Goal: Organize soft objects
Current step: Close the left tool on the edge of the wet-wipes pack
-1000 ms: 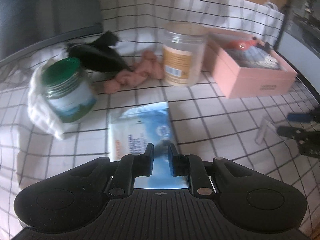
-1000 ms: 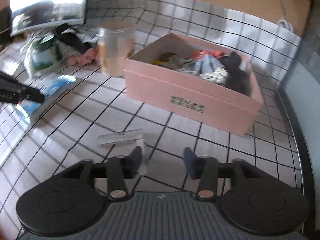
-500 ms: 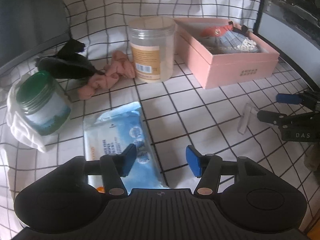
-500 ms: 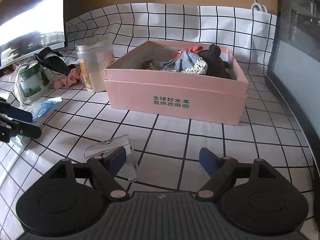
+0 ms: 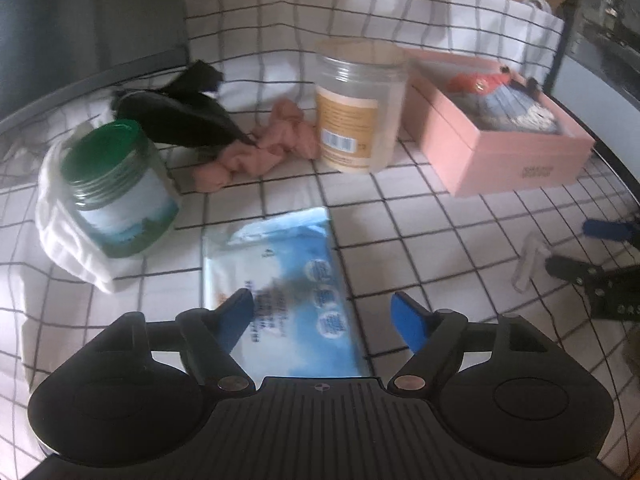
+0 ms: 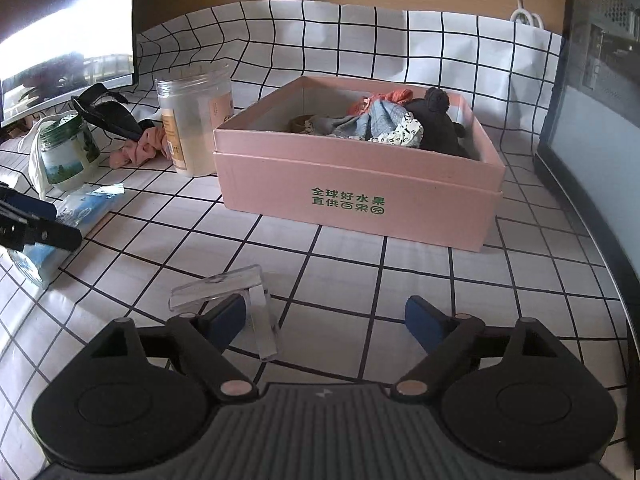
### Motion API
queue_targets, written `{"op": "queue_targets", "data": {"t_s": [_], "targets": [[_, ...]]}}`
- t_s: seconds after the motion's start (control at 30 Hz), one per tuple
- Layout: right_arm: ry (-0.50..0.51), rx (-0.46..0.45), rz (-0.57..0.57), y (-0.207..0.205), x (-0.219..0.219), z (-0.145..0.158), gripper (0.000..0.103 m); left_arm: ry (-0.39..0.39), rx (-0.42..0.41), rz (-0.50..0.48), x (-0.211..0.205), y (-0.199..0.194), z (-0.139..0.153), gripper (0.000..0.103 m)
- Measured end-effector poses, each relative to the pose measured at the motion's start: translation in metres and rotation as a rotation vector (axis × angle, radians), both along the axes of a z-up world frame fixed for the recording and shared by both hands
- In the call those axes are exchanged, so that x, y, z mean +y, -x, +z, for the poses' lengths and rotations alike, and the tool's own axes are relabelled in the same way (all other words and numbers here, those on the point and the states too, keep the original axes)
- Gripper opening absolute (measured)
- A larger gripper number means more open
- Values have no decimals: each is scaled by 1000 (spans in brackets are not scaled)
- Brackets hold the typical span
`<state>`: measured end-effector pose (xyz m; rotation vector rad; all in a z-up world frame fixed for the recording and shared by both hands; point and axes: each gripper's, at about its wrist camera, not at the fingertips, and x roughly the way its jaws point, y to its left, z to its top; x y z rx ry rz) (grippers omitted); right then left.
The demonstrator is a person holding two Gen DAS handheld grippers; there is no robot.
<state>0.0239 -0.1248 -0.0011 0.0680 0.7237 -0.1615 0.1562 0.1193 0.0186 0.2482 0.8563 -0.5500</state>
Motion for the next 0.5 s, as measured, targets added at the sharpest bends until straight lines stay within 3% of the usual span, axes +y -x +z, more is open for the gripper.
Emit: {"op": "queue_targets", "data": {"t_s": [0.07,0.23,0.5], "targets": [[0,0,0,0,0,0,88,-23,-24,28,4,-1,0,76],[1,-1,-1,0,0,0,88,-26,-29,58,14,-11,-3,83],[1,-1,-1,0,0,0,88,6,19,98,19,-24,-15,90]]}}
